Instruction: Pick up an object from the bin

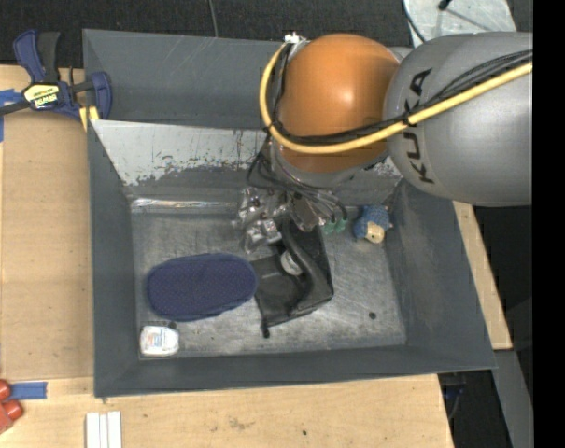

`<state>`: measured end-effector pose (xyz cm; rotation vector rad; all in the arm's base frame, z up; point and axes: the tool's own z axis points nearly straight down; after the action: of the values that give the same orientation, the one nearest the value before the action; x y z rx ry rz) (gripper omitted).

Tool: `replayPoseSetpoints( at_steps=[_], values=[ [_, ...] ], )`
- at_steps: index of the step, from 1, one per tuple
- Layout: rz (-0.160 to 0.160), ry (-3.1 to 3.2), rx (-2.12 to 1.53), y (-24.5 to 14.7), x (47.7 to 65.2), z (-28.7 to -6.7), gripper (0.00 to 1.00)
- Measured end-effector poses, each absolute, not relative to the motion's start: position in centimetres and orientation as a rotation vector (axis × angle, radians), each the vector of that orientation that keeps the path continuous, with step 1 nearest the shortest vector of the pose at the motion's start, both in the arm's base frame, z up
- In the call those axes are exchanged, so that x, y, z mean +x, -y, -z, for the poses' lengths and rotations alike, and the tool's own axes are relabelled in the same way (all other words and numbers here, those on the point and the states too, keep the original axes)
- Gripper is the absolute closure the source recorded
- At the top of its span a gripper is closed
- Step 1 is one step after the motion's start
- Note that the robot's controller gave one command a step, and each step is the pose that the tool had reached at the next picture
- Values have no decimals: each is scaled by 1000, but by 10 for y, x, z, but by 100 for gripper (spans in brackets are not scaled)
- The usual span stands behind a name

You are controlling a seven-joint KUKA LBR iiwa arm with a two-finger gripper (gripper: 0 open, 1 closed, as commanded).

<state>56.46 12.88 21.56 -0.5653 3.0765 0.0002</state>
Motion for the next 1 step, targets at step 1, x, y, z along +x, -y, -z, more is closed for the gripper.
replayPoseSetpoints(
  at_steps=[1],
  values=[
    [-1,-3086,-567,-129,563,-210,0]
  ],
)
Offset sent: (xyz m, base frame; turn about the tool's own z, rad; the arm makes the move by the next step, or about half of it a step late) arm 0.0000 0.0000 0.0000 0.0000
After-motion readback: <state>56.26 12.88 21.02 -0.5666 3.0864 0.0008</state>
